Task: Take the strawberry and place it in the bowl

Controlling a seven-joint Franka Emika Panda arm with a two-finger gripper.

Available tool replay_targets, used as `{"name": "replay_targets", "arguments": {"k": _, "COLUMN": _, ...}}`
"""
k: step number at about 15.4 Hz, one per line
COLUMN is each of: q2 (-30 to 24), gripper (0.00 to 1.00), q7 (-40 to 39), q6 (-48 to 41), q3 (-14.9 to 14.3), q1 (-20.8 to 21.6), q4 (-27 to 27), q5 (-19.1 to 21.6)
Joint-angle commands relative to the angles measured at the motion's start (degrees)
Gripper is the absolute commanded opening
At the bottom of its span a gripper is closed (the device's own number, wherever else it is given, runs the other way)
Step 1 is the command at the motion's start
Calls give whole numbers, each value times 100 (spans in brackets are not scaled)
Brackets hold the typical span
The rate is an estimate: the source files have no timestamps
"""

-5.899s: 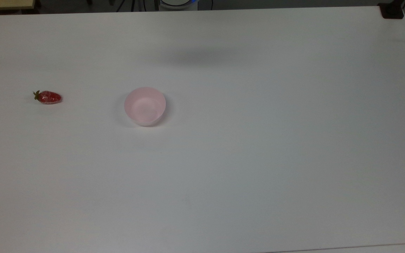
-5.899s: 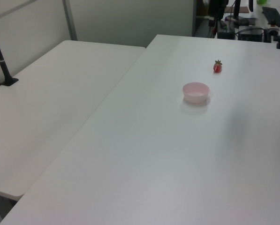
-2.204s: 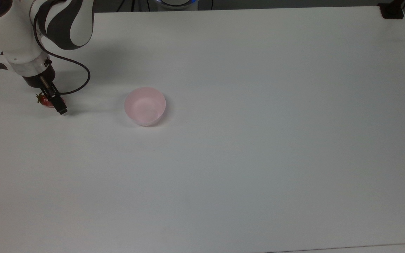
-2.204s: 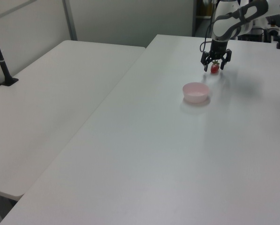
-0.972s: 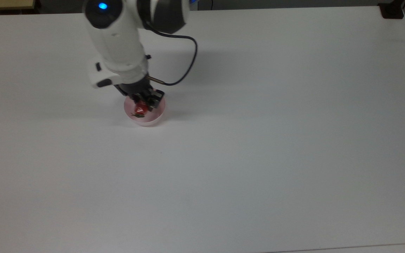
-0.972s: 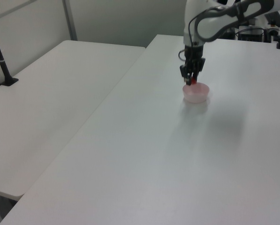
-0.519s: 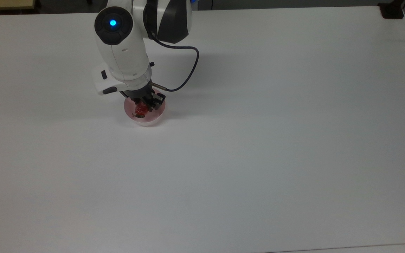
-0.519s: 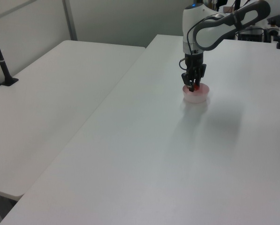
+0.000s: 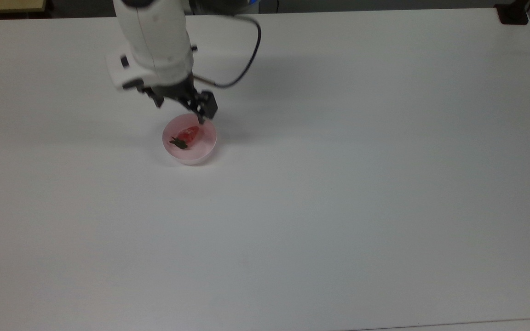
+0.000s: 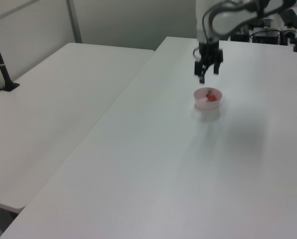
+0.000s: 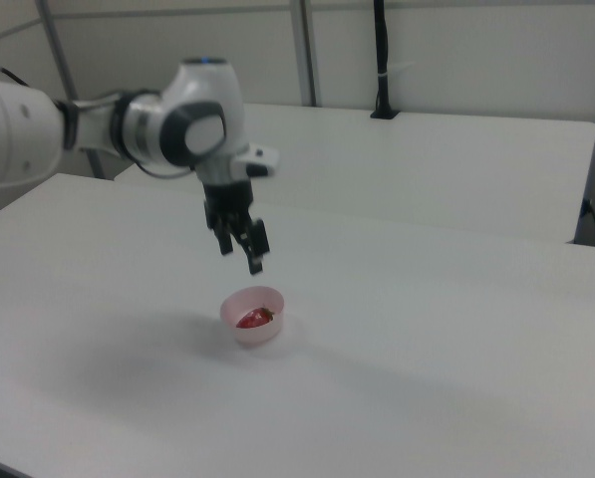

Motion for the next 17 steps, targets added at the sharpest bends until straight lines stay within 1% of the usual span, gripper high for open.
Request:
{"name": "replay_targets", "arguments": {"k": 1, "q2": -991, "gripper": 100, "q7": 39, "q6": -1046, "q3": -28, "q1": 37, "q4": 204, "q5": -98}}
{"name": "replay_targets", "arguments": {"k": 3, "q2": -1369, "gripper": 100, "q7": 21, "q6": -1635, "q3": -45, "q1": 55, "q4": 319, "q5": -81}}
{"name": "replay_targets", "arguments": {"k": 5, "q2": -1799, "gripper": 100, "q7": -49, "q6": -1978, "q3": -54, "q1": 90, "q4": 241, "q5": -72}}
{"name": "replay_targets", "arguments": {"k": 7, "q2": -2047, "gripper": 100, "q7": -512, "q6": -1867, "q3": -89, "q1": 335, "q4": 4, "q5": -89}}
{"name": "replay_targets", "arguments": {"k": 9, "q2": -2022, "gripper": 100, "q7": -1293, "q6": -1674, "q3": -98, "q1": 310, "q4": 20, "q5": -98}}
{"name": "replay_targets", "arguments": {"k": 11, "q2": -2004, "gripper": 100, "q7": -1927, "q6": -1148, "q3": -107, "q1": 161, "q4": -6, "q5": -29}}
{"name": "replay_targets", "arguments": {"k": 13, "q2": -1969, "gripper": 100, "q7": -2035, "q6": -996, "q3": -107, "q1": 108, "q4": 12, "q5": -11}}
{"name": "replay_targets", "arguments": {"k": 17, "q2": -1978, "gripper": 100, "q7": -2035, "q6": -1101, "q3": -98, "q1": 125, "q4": 12, "q5": -19}}
